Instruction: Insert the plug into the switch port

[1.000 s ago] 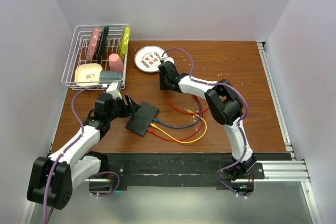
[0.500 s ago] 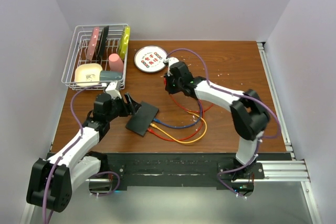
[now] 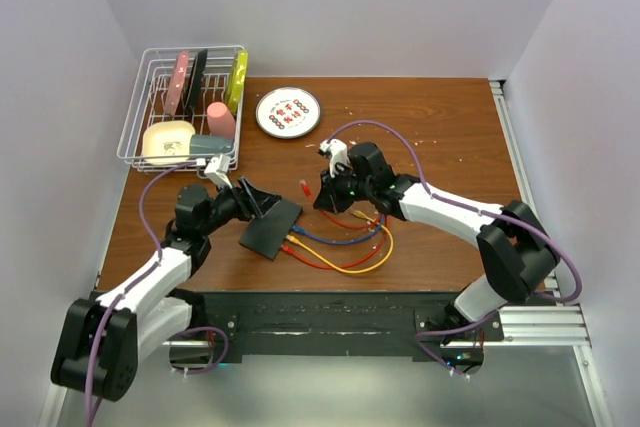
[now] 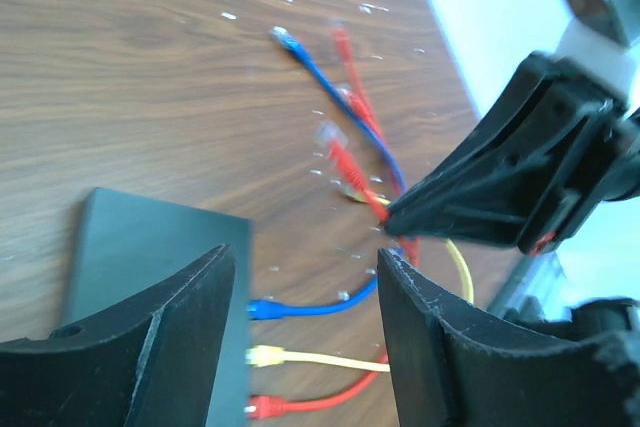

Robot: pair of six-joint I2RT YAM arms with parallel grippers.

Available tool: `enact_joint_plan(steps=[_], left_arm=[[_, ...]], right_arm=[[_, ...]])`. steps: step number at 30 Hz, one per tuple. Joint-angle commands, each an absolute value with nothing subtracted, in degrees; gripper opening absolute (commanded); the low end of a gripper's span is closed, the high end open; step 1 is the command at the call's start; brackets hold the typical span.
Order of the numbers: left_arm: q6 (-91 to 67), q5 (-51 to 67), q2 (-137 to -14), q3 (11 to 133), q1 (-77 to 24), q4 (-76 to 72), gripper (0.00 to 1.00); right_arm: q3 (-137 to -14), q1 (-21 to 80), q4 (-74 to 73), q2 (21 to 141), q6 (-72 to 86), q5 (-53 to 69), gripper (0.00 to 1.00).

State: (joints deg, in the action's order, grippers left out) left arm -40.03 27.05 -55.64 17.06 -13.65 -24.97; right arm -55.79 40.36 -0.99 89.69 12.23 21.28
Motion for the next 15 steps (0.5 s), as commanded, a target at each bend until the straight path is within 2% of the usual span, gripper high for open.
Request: enact_joint_plan(steps=[1,15], left_arm=[[-48.24,35.24,-60.64,14.77,-13.62,-42.07,0.63],[-53.7,38.58,-66.44,14.5,-13.89,-51.68,0.6]], right_arm=[[-53.44,40.96,4.57,84.73,10.81,28.91,0.0],[-53.7,44.03,4.22,83.67,10.63,31.73,0.0]])
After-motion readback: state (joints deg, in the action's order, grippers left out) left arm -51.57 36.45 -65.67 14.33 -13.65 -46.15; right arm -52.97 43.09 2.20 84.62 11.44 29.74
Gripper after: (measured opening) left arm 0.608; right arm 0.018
